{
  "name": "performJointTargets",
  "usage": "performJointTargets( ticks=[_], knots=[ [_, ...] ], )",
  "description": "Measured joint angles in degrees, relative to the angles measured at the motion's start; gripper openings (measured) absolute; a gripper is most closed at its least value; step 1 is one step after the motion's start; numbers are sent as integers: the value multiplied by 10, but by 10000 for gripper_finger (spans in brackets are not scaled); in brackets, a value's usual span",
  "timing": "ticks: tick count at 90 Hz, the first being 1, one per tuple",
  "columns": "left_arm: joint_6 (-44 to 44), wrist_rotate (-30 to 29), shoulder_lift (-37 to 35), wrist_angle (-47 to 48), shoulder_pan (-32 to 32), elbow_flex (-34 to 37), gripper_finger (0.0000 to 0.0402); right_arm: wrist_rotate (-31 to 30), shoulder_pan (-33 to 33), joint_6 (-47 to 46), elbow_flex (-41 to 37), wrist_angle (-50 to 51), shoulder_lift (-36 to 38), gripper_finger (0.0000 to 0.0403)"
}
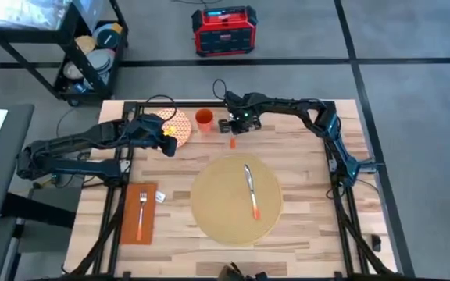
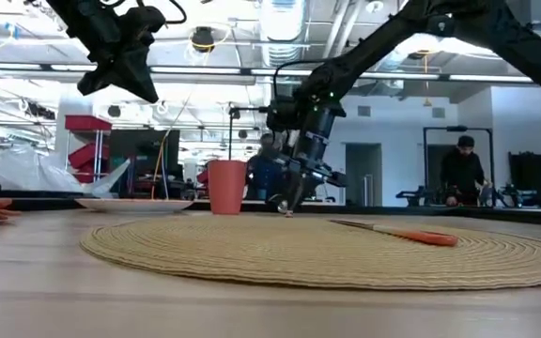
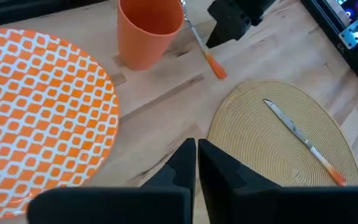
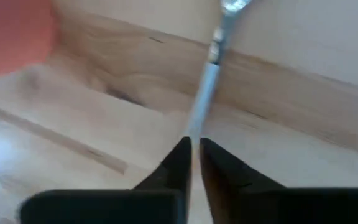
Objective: Set table place
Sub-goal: Put the orange spoon on the brown placemat to the right of the table knife
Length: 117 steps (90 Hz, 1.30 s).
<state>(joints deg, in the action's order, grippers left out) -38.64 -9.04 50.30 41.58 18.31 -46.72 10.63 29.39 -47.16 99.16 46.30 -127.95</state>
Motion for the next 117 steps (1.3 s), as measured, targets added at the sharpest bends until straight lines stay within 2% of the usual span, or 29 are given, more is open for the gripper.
performJointTargets(
  ticks=[12,25,38,59,76,84,95,104,117],
  knots=[
    [5,1,0,0,0,0,0,0,-1,14,0,59,1,3],
    [7,1,0,-1,0,0,0,4,-21,55,16,65,23,0],
    [5,5,0,2,0,0,0,-3,-23,130,91,116,26,0],
    [3,14,6,2,0,0,0,-17,63,212,223,194,-51,0],
    [0,14,9,2,1,0,0,-17,89,271,359,270,-137,0],
    [-8,14,10,1,1,0,0,6,87,282,338,247,-136,0],
    [-14,14,12,3,1,0,0,32,84,305,352,287,-166,0],
    [-27,14,19,-4,1,0,0,24,73,323,353,314,-170,0],
    [-45,16,37,-52,1,0,0,-23,53,345,356,321,-130,0]
  ],
)
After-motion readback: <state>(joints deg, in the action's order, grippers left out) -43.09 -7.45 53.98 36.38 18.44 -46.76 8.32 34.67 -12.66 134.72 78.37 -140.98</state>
